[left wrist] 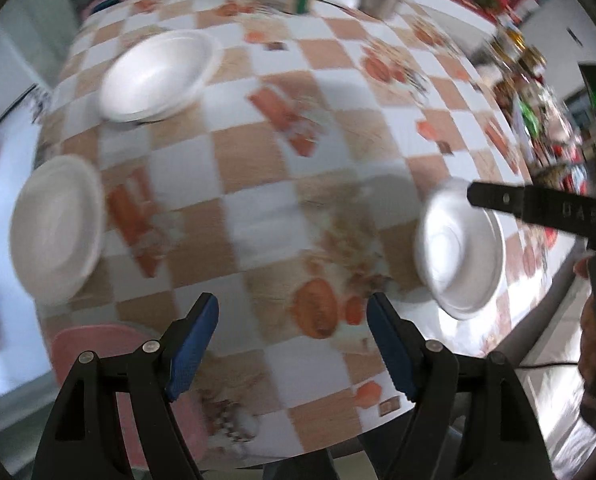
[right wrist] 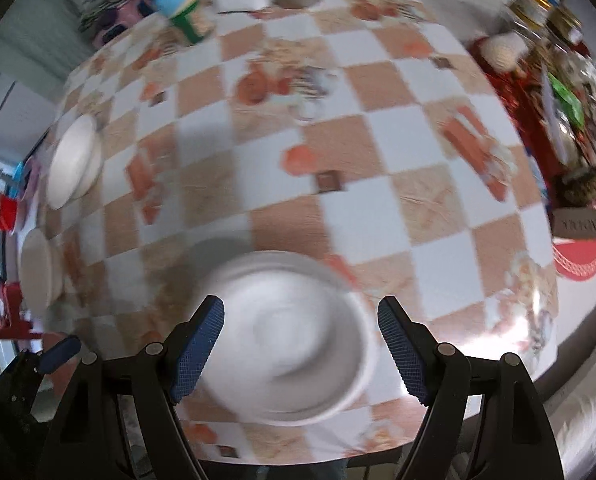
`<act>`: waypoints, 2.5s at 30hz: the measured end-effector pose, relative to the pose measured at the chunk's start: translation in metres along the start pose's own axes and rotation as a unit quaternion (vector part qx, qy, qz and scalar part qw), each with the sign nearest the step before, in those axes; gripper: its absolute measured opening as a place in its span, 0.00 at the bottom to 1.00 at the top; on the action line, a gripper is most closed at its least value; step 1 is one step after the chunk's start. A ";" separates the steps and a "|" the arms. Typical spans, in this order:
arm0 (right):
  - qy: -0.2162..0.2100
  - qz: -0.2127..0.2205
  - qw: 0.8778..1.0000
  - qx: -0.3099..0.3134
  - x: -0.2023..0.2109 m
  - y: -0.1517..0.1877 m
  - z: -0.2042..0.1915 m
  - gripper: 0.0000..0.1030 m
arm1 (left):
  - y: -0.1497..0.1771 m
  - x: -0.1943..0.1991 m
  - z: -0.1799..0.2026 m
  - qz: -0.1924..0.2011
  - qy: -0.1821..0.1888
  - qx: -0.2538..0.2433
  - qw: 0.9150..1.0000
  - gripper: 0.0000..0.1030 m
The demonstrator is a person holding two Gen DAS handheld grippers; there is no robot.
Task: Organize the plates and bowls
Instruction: 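Open both grippers and move toward a white bowl, then close both grippers on the rim of another white disposable plate, then lift the white plate with both grippers and carry it onto the stack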
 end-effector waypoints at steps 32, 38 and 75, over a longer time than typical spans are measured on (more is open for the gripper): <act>-0.092 -0.100 0.974 0.180 -0.088 0.058 -0.286 0.78 | 0.018 0.003 -0.257 -0.010 -0.173 0.195 0.965 0.77; -0.088 -0.120 0.972 0.183 -0.109 0.060 -0.304 0.78 | 0.018 -0.017 -0.264 -0.036 -0.155 0.195 0.968 0.74; -0.083 -0.152 0.980 0.100 -0.082 0.067 -0.123 0.17 | 0.005 -0.071 -0.058 -0.098 -0.092 0.029 0.990 0.26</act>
Point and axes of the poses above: each gripper's, at about its wrist camera, not at the fingertips, and x roughly against the way its jaws point, z to its right, y to its underside, the point moved 3 cm from there along -x, roughly the way its jaws point, and after that the axes turned 13 degrees about -x, right-handed, at the moved point
